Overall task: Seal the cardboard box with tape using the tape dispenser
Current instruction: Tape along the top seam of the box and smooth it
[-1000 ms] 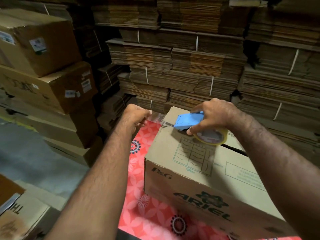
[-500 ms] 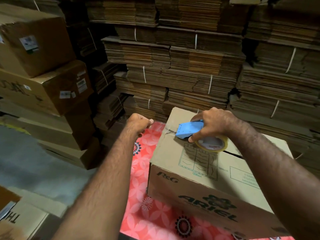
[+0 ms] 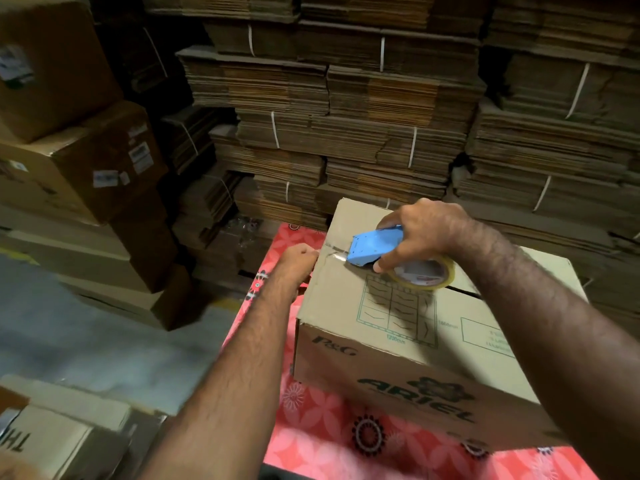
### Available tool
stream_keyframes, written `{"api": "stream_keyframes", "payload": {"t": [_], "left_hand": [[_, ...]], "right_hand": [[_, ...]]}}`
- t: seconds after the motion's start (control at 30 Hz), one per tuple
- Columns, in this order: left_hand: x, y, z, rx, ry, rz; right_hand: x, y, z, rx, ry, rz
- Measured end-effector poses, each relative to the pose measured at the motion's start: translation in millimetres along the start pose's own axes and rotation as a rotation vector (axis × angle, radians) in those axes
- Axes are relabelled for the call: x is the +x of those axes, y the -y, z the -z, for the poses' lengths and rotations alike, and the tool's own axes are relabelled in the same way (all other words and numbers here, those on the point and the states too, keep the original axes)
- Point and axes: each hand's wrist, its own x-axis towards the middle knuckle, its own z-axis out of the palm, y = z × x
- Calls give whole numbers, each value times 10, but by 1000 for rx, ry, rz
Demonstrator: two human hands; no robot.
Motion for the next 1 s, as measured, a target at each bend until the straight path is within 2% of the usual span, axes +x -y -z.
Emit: {"api": "stream_keyframes", "payload": {"t": [0.07,0.17,0.2,0.27,0.33,0.4,0.47,0.67,0.7,0.77,0.83,0.87,0.93,1.0], "left_hand": [[-30,3,-4,77,9,-43],[-72,112,102,221,-44,23],[-58,142,133,248,-121,-12],[-30,117,159,177,-223,-189],[-114,-50,121,-101,-136,-299],[-268,-193,34,-346,49,-303],[-408,-213,-37,-390,160,-249],[-511,40,-1,-168,109,-52],[-517,19,23,-22,133,-80],[-542,-54,70,321,63,-292],[-631,-169,79,355,-50,-559],[-638,-191,61,389,-38,-655],[-637,-175,-13,635,42,-751],[-620,-114,-79,794,42,-759]], "right_hand": [[-2,19,7,-8,0,5],[7,26,12,-8,-5,13],[11,23,11,-12,-9,17],[26,18,4,-12,-8,18],[37,14,6,4,-2,18],[41,11,8,12,-5,26],[43,2,0,16,-11,34],[90,-9,-39,25,-28,52],[94,-12,-46,23,-31,57],[87,-36,-64,42,-42,74],[68,-68,-69,63,-48,102],[57,-78,-65,67,-43,113],[49,-84,-45,69,-23,126],[59,-85,-22,54,-13,137]]}}
